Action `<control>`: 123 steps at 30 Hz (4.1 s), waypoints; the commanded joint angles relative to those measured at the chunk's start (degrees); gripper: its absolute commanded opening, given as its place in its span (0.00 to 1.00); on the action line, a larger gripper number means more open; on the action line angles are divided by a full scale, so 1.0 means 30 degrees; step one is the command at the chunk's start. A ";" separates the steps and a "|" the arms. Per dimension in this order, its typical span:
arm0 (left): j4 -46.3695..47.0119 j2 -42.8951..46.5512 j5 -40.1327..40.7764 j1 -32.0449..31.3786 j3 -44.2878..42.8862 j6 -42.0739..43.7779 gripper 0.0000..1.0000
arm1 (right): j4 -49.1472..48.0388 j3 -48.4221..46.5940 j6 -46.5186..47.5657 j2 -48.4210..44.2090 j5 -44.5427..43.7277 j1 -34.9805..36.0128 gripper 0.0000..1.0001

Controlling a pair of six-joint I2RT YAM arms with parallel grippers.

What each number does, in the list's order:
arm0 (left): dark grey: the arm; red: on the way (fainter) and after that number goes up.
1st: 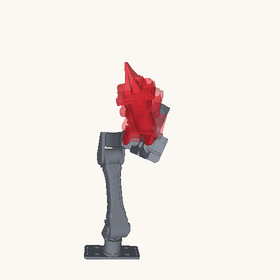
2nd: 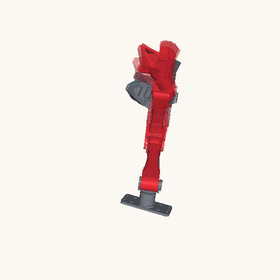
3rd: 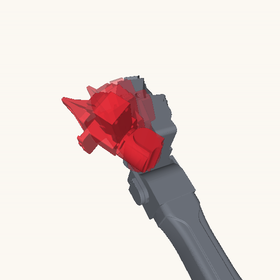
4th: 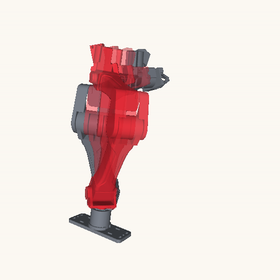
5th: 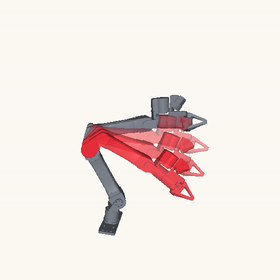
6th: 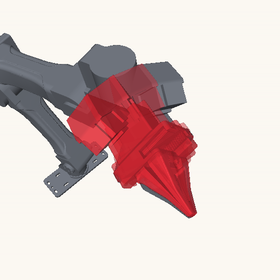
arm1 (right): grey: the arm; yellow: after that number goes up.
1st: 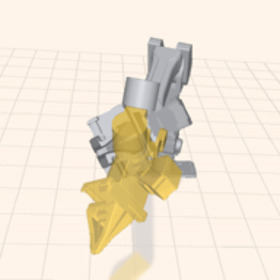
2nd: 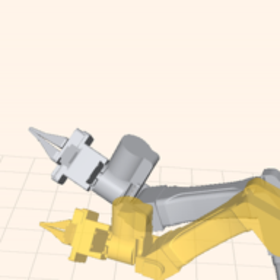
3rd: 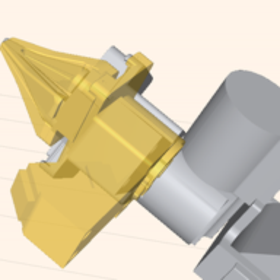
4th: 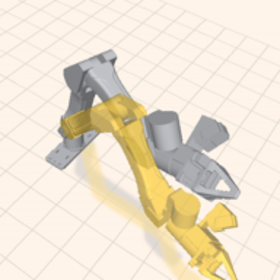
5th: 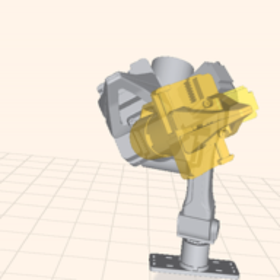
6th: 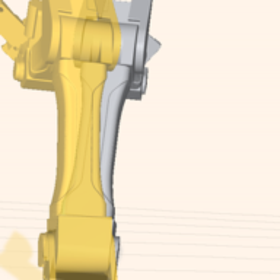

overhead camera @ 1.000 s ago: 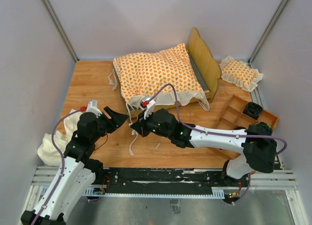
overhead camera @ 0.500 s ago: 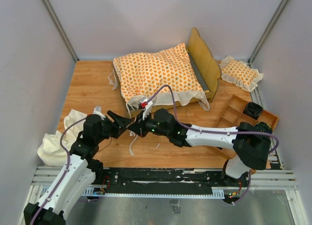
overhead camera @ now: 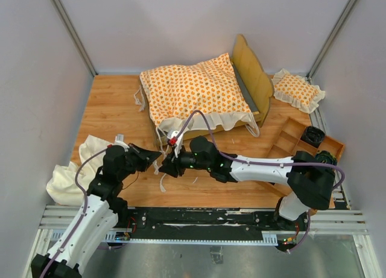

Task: Set up the pet bed
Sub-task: Tie the ropes to the bed frame.

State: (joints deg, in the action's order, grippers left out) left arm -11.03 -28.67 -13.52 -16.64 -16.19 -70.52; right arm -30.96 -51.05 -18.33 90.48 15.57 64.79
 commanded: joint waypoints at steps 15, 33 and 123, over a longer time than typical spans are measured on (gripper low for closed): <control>-0.0236 -0.1745 0.4820 -0.0018 -0.0877 0.1820 0.00 | 1.3345 -0.4938 2.6208 0.3174 0.6152 -0.0124 0.41; 0.0520 -0.1767 0.5000 0.1027 0.0597 0.0555 0.00 | 1.4822 -0.8980 2.8389 0.8079 0.5361 -0.0796 0.34; -0.0791 0.0048 0.4407 0.1359 0.2348 0.2047 0.00 | 0.4579 -0.2293 1.2142 0.0492 0.1655 -0.3180 0.00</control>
State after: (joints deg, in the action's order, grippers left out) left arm -11.40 -31.22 -0.08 -12.82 -9.98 -65.10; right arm 3.81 -65.08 37.17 96.60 22.65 57.84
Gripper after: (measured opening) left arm 0.018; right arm 0.007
